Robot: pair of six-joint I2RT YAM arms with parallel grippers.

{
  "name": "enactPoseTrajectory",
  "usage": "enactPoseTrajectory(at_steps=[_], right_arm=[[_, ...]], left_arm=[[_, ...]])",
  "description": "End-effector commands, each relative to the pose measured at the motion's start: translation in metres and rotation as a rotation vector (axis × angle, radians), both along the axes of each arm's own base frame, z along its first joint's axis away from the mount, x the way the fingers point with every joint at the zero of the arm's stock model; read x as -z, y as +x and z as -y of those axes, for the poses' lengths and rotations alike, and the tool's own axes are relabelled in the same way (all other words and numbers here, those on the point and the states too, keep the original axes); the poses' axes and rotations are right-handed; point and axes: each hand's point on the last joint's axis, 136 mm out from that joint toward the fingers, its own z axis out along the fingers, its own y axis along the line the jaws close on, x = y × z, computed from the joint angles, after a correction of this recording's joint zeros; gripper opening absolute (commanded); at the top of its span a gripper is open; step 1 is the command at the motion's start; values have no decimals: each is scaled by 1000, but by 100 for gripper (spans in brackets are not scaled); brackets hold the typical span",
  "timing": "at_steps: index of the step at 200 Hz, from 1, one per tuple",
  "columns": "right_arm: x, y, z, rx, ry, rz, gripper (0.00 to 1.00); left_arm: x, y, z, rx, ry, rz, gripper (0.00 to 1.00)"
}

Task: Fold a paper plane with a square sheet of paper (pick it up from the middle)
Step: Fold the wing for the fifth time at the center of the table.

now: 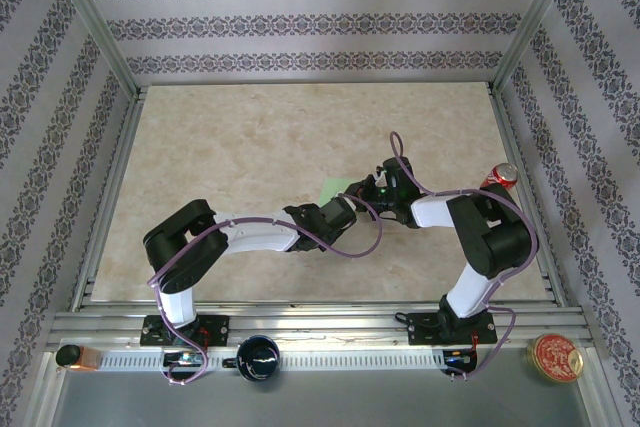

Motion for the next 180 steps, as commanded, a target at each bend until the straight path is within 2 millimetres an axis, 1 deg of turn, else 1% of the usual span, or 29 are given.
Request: enactPoseTrajectory(at_steps=[1, 17, 37, 58, 81, 110, 131, 180], right_arm=[[-20, 0, -3, -44, -5, 72, 14], [-27, -1, 4, -61, -43, 99, 19], [-28, -7, 26, -41, -152, 122, 23], [-41, -15, 47, -55, -267, 177, 27], [-53, -20, 66, -16, -298, 239, 28], [-53, -27, 85, 54, -328, 267, 30], [-51, -30, 87, 67, -318, 275, 30], [-51, -31, 76, 18, -268, 277, 29]], left_arm=[[-1, 1, 4, -32, -19, -1, 0], [-1, 0, 4, -51, -53, -26, 0], [-1, 0, 12, -57, -146, -94, 0], [-5, 1, 18, -67, -247, -157, 0], [-11, 3, 26, -95, -432, -255, 0], [-16, 6, 32, -127, -644, -392, 0], [-17, 7, 34, -140, -731, -457, 0], [-22, 13, 35, -164, -882, -538, 0]])
